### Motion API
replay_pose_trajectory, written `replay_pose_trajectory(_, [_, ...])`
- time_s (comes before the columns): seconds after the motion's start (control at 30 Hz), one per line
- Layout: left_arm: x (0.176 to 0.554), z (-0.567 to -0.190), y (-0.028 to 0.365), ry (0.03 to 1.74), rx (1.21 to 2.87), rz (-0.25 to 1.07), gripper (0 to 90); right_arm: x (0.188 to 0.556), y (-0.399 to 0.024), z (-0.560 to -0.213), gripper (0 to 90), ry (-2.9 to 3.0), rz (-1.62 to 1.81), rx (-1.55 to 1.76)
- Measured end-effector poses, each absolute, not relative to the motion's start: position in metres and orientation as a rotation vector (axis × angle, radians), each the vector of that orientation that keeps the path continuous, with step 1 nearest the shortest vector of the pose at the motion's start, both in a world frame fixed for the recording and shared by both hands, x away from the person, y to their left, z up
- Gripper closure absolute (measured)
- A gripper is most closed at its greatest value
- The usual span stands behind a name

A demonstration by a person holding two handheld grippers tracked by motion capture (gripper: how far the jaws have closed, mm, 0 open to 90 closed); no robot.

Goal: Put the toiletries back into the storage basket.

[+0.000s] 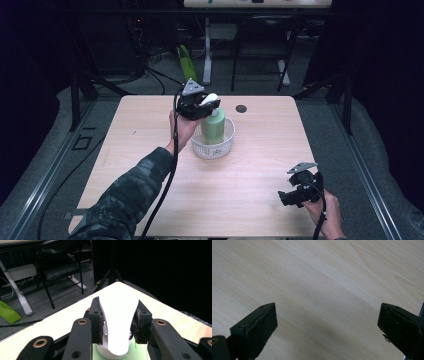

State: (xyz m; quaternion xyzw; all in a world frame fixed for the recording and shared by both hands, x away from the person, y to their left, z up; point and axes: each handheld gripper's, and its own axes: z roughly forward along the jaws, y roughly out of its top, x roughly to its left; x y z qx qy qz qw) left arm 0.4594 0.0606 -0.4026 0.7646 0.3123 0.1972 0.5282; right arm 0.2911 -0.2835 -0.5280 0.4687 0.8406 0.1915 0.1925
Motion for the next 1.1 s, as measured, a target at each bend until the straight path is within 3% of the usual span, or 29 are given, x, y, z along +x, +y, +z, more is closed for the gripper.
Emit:
replay_pose_trajectory(0.23, [0.457, -0.402, 0.062, 0.764, 1.832, 0.449, 63.2, 0.291, -0.283, -0.527, 1.9, 2.358, 0.542, 1.315])
replay_pose_trajectory(0.7, [0.447, -0.391, 0.067, 0.755, 1.909, 0.437, 22.5, 0.291, -0.283, -0.527, 1.9, 2.361, 0.539, 1.315])
replay_pose_trajectory(1.1, [0.422, -0.380, 0.089, 0.723, 1.951, 0.476, 9.4, 0.290, -0.283, -0.527, 1.9, 2.355, 0.549, 1.317])
